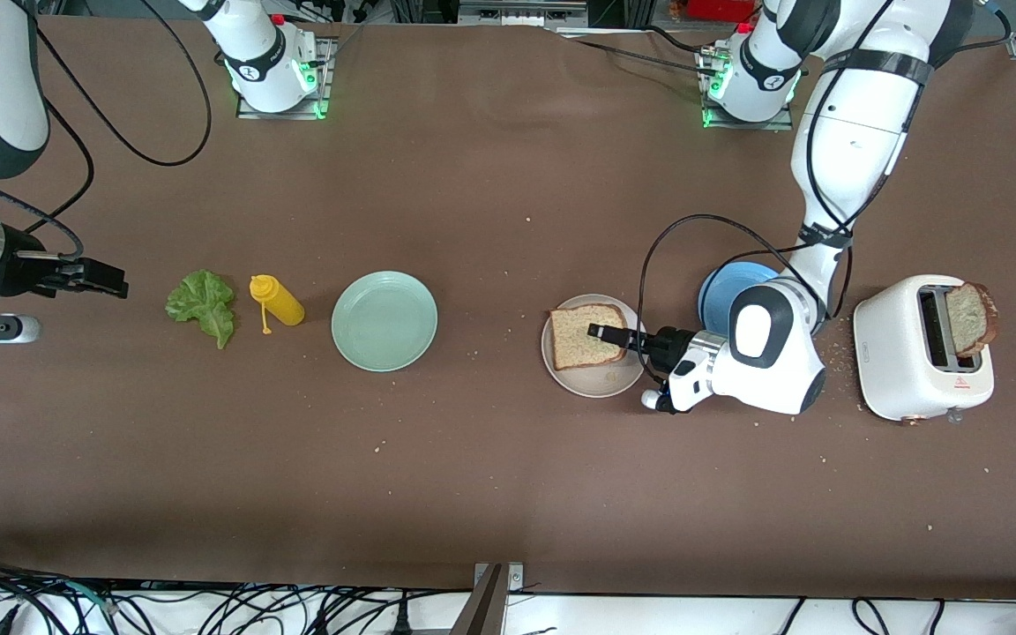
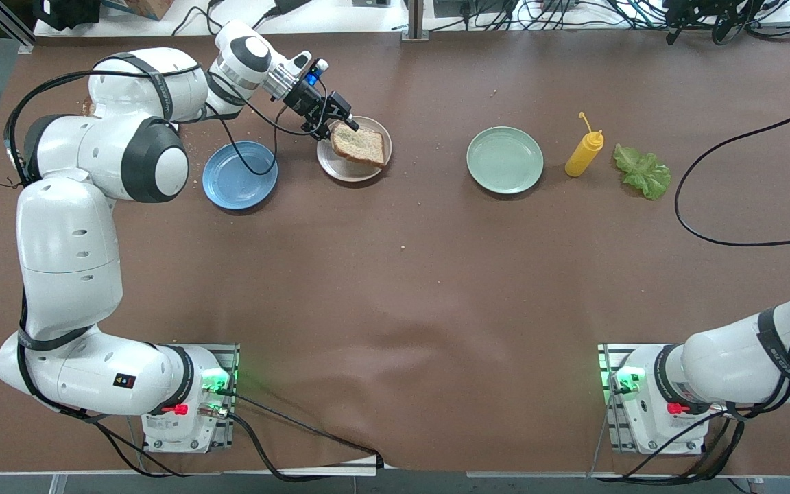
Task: Make sandwich in beige plate with both arms
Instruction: 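Carry the toast with the left gripper and lower it onto the beige plate, then open the left gripper and withdraw while the right gripper moves toward the mustard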
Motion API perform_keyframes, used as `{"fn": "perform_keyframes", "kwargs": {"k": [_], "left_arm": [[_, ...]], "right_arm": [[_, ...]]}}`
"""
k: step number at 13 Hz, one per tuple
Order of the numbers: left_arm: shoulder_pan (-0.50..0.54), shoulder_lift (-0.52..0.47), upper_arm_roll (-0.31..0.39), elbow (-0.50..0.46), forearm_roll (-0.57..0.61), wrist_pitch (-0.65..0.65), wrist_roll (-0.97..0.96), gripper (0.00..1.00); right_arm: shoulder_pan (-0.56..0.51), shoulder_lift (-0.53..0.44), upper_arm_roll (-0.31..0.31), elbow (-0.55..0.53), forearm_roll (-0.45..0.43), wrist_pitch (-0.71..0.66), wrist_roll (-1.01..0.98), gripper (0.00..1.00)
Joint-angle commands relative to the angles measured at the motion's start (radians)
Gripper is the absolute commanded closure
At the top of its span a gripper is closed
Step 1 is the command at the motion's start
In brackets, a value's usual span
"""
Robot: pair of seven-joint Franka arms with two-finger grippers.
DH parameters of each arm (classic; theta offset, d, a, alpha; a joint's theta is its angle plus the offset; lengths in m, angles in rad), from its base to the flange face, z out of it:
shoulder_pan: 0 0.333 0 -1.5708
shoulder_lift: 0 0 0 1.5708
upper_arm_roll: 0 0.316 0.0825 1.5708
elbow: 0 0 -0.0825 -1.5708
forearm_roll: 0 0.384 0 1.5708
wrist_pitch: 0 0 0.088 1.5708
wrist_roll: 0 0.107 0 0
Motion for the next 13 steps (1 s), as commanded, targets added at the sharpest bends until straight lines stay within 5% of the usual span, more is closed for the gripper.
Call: {"fn": "perform_keyframes", "kwargs": {"k": [1, 5, 8, 13], "left_arm": [[-0.003, -0.022, 0.009, 0.023, 0.107, -0.001, -0.126, 0.00], [0.005, -0.093, 0.048, 0.052, 0.241, -0.006, -0.220, 0.00], [0.016, -0.197, 0.098, 0.052, 0.463, -0.015, -0.368, 0.00], [0.054, -0.353, 0.145, 0.053, 0.784, -0.070, -0.479, 0.00]], "right_arm": [[-0.004, -0.012, 0.003, -0.010, -0.014, -0.002, 0.002, 0.00], [-0.001, -0.012, 0.008, -0.010, 0.001, -0.002, 0.003, 0.00], [0.004, -0.009, 0.015, -0.011, 0.007, 0.021, 0.001, 0.00], [-0.001, 0.013, 0.023, -0.023, 0.167, 0.069, -0.270, 0.00]]}}
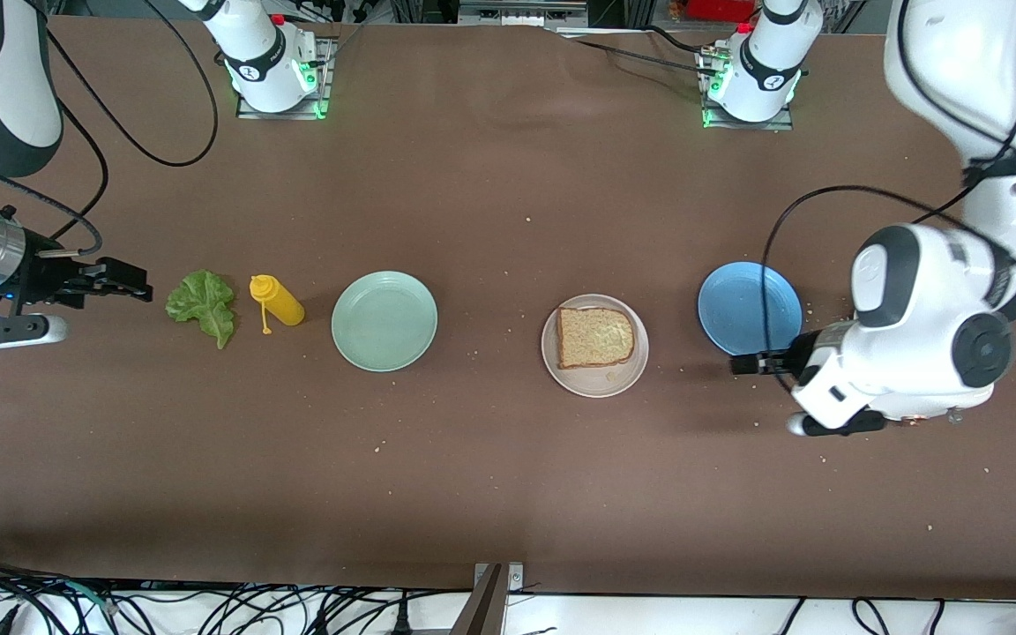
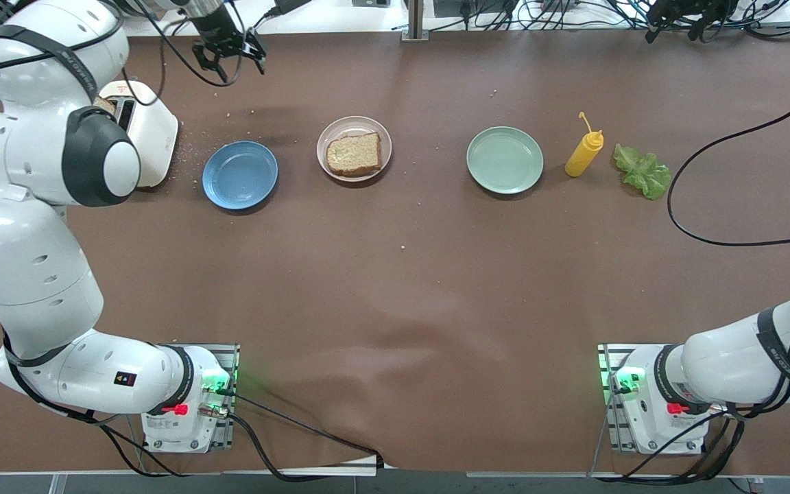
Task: Make sandwich in beige plate with both arms
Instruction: 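Open the left gripper and withdraw while the right gripper moves toward the mustard, then reach the right gripper to the yellow mustard bottle beside the lettuce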
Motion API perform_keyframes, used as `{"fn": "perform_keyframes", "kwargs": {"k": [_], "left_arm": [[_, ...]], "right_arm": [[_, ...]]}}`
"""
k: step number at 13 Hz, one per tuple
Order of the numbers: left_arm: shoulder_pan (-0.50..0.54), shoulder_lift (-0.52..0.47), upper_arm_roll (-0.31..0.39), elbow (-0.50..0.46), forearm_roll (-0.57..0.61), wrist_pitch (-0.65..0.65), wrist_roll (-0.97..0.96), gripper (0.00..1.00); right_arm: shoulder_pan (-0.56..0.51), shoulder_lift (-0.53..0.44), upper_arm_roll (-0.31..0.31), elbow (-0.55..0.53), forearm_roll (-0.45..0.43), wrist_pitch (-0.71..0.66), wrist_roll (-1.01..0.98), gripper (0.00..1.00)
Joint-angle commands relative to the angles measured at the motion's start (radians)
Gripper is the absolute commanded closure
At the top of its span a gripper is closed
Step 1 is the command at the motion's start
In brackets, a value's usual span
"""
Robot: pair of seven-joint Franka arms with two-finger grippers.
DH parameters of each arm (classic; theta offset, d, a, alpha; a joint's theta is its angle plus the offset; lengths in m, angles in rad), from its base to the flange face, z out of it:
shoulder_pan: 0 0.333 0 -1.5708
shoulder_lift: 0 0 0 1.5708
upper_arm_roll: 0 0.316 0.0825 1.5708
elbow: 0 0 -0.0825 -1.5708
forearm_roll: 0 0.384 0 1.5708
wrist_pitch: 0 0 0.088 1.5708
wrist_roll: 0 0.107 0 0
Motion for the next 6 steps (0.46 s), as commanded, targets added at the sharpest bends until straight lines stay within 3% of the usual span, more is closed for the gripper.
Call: {"fn": "perform_keyframes", "kwargs": {"k": [1, 3, 6], "left_arm": [[0.031, -0.084, 0.041, -0.024, 0.088, -0.028, -0.023, 0.00], [0.044, -0.106, 0.098, -0.023, 0.101, -0.028, -0.022, 0.00], [0.044, -0.106, 0.193, -0.020, 0.128, -0.028, -0.016, 0.00]], "right_arm": [[-0.007, 0.003, 0.000, -0.032, 0.052, 0.037, -0.176, 0.00], [-0.012, 0.004, -0.001, -0.078, 0.058, 0.101, -0.364, 0.00], [-0.019, 0.014, -0.041, -0.139, 0.174, 0.121, -0.533, 0.00]]}}
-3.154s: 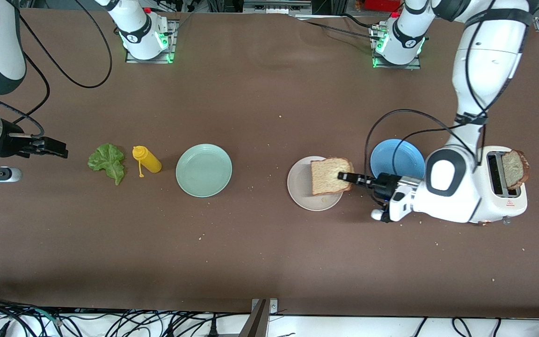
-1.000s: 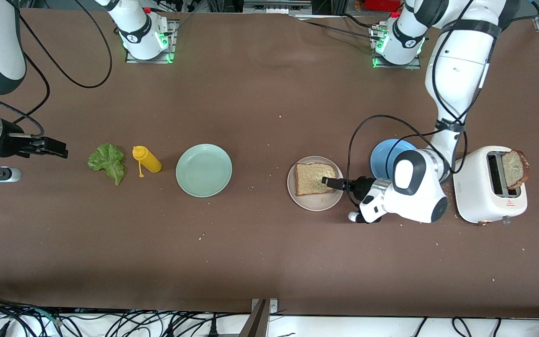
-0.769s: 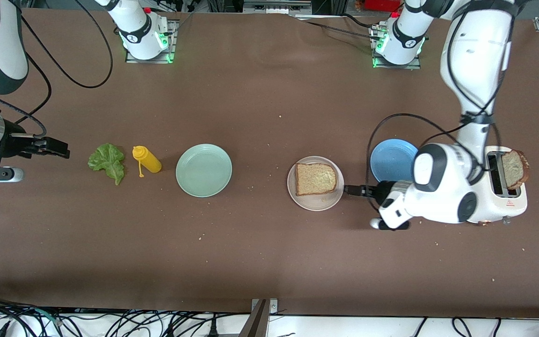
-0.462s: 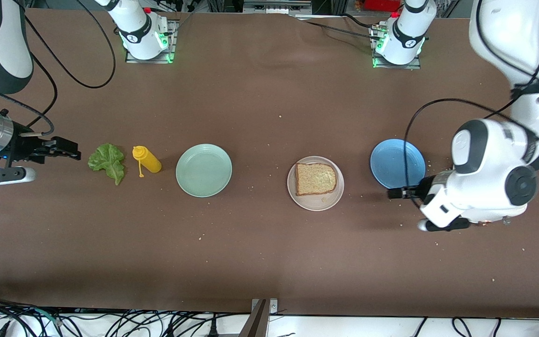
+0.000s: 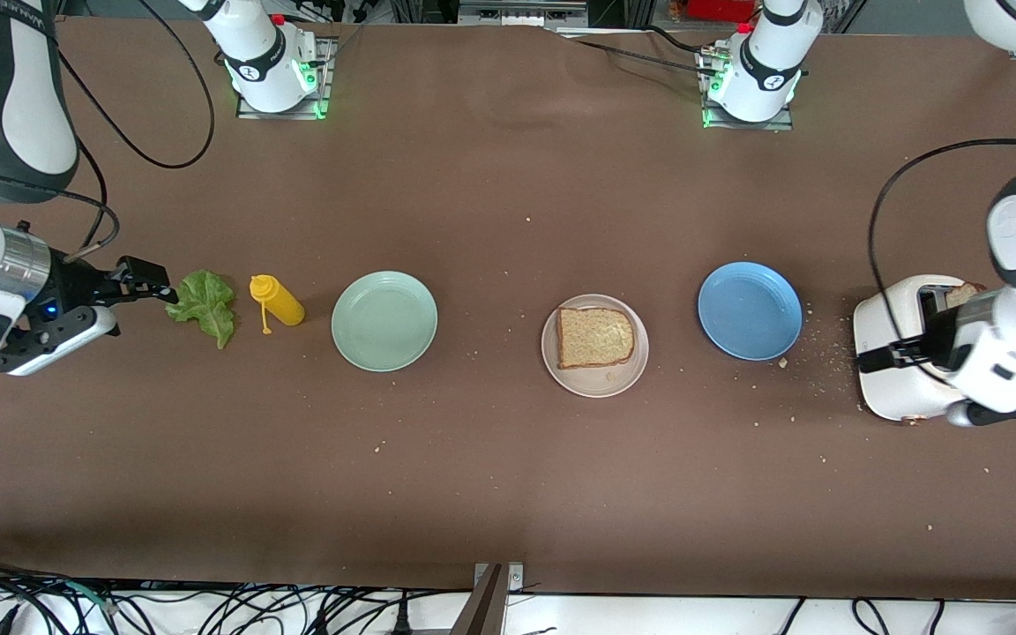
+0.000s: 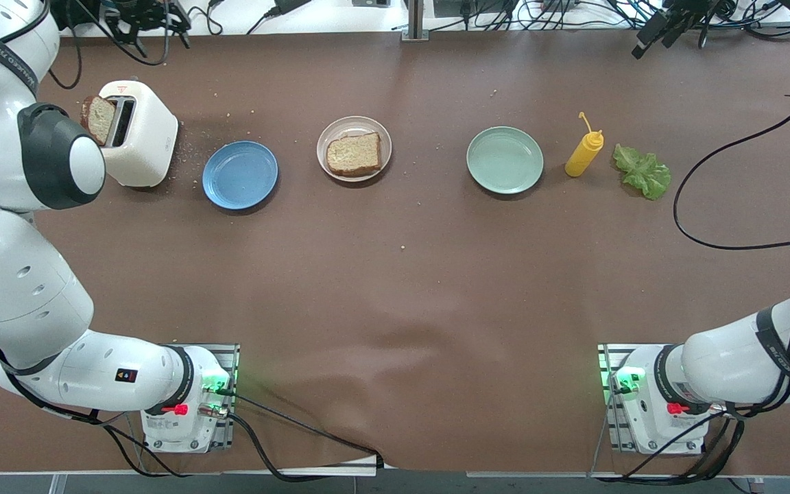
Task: Make sandwich in beige plate with both arms
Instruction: 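Reach the right gripper to the yellow mustard bottle beside the lettuce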
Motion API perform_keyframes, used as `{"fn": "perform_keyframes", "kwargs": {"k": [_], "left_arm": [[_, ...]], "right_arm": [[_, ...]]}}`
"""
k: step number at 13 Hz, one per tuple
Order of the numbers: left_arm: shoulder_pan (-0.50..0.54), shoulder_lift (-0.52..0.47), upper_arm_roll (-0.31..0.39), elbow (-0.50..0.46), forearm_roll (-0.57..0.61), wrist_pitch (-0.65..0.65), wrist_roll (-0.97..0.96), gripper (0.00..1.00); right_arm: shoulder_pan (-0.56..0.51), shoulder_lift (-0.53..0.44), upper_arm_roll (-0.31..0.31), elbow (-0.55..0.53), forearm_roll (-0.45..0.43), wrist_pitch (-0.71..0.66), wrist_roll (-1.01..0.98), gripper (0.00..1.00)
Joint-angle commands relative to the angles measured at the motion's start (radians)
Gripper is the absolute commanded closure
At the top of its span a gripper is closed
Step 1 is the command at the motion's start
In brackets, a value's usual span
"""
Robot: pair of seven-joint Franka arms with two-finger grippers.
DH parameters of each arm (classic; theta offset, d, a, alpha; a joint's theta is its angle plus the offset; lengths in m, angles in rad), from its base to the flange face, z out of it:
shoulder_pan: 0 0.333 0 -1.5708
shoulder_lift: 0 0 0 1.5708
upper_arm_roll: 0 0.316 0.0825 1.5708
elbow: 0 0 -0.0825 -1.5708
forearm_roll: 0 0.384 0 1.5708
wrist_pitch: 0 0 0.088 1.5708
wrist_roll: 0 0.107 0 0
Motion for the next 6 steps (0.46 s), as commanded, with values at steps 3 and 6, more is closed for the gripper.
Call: {"fn": "perform_keyframes", "kwargs": {"k": [3, 6], "left_arm": [[-0.006, -0.013, 0.060, 0.021, 0.052, -0.002, -0.004, 0.00], [0.000, -0.015, 0.062, 0.023, 0.051, -0.002, -0.001, 0.00]], "right_arm": [[-0.013, -0.007, -0.078, -0.116, 0.173, 0.047, -0.333, 0.00], [-0.013, -0.005, -0.115, -0.177, 0.271, 0.053, -0.540, 0.00]]}}
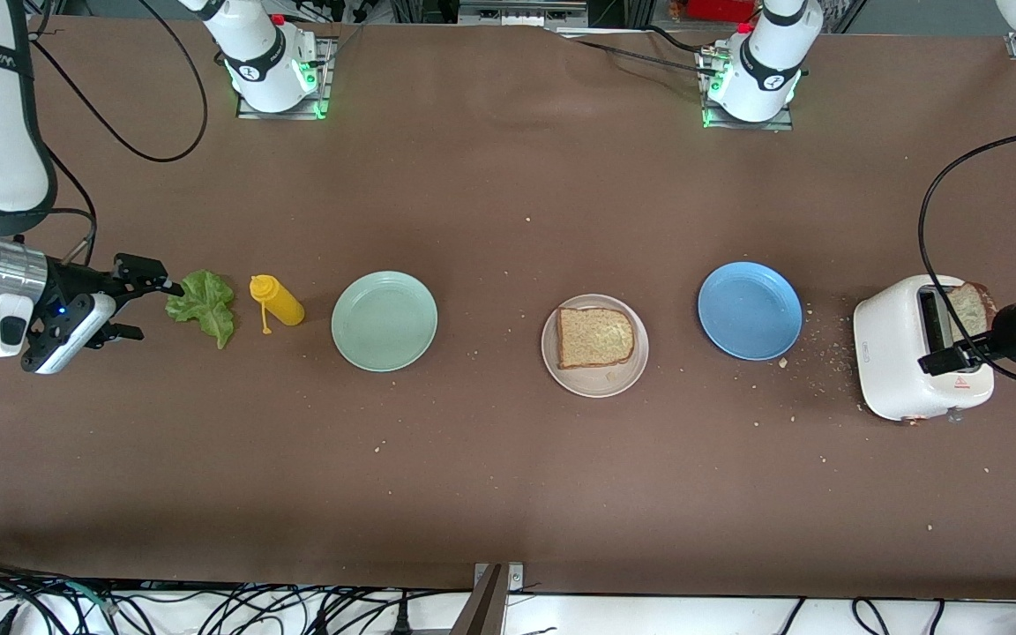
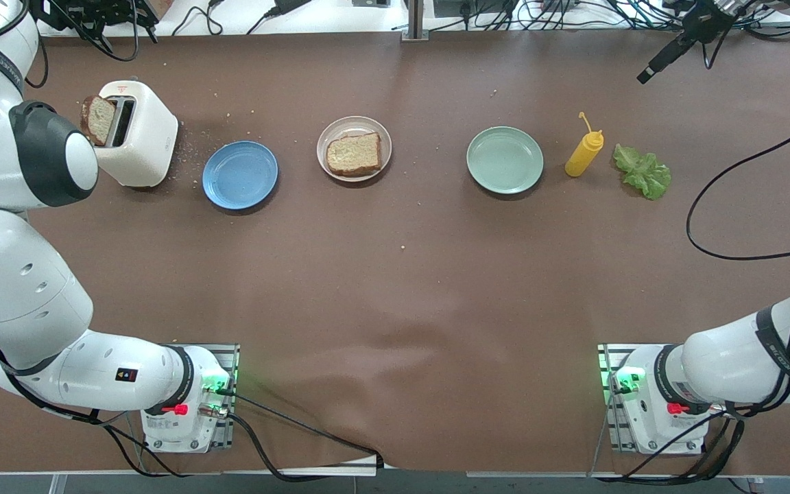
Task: Make sandwich in beige plate with both arms
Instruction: 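Reach the right gripper to the yellow mustard bottle beside the lettuce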
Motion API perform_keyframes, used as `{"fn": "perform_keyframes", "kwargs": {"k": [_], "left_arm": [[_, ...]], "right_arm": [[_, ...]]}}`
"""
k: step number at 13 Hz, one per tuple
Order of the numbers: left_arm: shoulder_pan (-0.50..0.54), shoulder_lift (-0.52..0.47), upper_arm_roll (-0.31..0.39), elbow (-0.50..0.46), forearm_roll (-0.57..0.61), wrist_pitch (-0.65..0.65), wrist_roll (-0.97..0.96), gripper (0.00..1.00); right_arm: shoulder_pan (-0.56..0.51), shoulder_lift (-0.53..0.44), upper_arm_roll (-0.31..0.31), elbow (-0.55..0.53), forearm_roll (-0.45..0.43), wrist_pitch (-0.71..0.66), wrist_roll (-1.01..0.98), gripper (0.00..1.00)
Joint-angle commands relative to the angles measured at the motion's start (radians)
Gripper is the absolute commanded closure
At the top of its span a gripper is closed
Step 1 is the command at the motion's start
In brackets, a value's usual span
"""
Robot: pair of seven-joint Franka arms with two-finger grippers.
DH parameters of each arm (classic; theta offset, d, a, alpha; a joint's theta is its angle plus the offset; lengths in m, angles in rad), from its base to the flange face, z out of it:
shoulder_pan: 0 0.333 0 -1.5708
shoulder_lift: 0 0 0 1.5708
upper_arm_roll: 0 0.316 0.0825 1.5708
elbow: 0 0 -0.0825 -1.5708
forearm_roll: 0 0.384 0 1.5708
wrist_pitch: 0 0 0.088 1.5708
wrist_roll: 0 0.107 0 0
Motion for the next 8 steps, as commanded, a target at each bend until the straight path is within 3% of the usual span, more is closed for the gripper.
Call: {"fn": "perform_keyframes", "kwargs": {"k": [1, 5, 8], "left_arm": [[0.001, -0.011, 0.000, 0.003, 0.037, -0.005, -0.002, 0.00], [0.005, -0.011, 0.000, 0.003, 0.039, -0.005, 0.000, 0.00], [0.005, -0.011, 0.000, 0.003, 0.039, -0.005, -0.002, 0.00]], "right_arm": [[-0.002, -0.013, -0.024, -0.088, 0.100, 0.038, -0.191, 0.00], [-0.002, 0.019, -0.059, -0.188, 0.221, 0.091, -0.440, 0.00], [-0.005, 0.078, -0.081, -0.199, 0.318, 0.092, -0.629, 0.00]]}}
